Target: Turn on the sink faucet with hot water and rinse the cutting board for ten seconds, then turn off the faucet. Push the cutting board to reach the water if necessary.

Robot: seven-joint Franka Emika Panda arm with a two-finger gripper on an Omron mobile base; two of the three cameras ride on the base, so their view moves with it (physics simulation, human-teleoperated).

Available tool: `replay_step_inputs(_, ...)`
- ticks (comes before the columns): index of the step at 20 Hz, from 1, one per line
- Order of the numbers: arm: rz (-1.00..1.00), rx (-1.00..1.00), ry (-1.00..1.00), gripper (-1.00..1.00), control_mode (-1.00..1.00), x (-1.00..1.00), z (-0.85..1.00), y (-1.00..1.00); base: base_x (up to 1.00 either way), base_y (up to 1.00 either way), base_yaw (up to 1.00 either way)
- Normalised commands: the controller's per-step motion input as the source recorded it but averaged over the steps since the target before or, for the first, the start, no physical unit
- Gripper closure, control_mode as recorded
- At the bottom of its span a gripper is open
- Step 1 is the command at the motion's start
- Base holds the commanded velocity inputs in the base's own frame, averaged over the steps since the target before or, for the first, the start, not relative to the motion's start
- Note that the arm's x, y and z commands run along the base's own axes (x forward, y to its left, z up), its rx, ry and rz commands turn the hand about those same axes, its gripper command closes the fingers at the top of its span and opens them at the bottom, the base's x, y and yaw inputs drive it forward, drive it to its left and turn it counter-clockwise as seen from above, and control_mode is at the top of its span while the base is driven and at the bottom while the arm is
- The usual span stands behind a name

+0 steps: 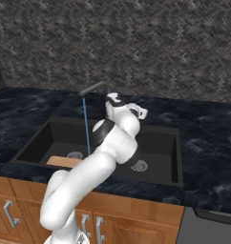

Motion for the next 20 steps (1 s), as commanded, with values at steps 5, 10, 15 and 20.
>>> replay_step_inputs(5, 0.04, 0.01, 0.13, -1.00, -1.00, -0.21, 0.04, -0.14, 0.00, 0.00, 0.00)
replay_step_inputs(10, 0.06, 0.04, 0.14, -1.00, -1.00, -0.09, 0.06, -0.16, 0.00, 0.00, 0.00)
replay_step_inputs(15, 0.09, 0.08, 0.17, -1.00, -1.00, 0.00, 0.04, -0.11, 0.00, 0.00, 0.00)
replay_step_inputs(20, 0.10, 0.09, 0.18, -1.00, -1.00, 0.00, 0.00, -0.06, 0.00, 0.00, 0.00)
